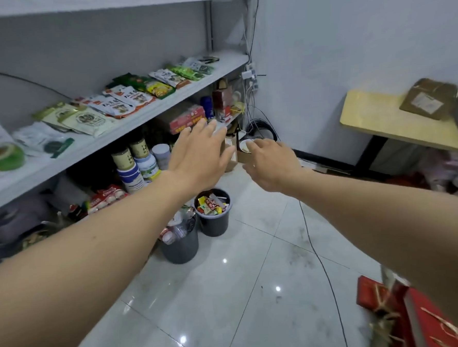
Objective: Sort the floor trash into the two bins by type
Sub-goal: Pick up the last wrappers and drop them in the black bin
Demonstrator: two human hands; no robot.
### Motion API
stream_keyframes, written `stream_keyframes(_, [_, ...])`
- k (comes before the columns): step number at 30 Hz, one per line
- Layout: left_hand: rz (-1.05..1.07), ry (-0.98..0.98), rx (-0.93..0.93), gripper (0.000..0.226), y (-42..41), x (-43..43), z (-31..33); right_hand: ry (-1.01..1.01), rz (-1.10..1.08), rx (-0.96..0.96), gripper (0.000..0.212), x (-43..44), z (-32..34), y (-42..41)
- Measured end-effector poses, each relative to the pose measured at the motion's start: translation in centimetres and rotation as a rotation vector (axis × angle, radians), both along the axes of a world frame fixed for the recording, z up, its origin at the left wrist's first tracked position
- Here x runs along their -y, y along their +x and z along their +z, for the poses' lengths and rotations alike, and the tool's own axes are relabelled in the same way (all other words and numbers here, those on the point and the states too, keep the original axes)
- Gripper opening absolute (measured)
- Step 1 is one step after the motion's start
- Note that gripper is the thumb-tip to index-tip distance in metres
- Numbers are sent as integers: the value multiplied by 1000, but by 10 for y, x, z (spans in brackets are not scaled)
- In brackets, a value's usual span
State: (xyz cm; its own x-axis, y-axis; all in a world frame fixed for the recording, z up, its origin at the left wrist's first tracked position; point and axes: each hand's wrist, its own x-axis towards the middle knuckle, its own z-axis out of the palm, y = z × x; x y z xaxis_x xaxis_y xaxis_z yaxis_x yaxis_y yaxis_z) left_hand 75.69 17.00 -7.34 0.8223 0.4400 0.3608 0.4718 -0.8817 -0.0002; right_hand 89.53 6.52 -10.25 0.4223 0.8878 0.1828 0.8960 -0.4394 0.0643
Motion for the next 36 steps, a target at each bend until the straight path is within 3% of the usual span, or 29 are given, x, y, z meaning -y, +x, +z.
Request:
stream_keyframes(5, [-32, 54, -34, 54, -18, 42, 27, 6, -36, -10, 56, 47, 26, -15])
stream_keyframes(13, [-106, 99, 1, 58, -59, 81, 60, 60, -145, -8, 47, 104, 71, -69])
stream_keyframes(28, [-358, 69, 21, 61, -251, 96, 83, 175, -401, -13, 59, 159, 97, -300])
stream_keyframes(36, [-413, -17, 190, 60, -303, 108, 126, 301, -464, -18, 64, 214, 140, -366])
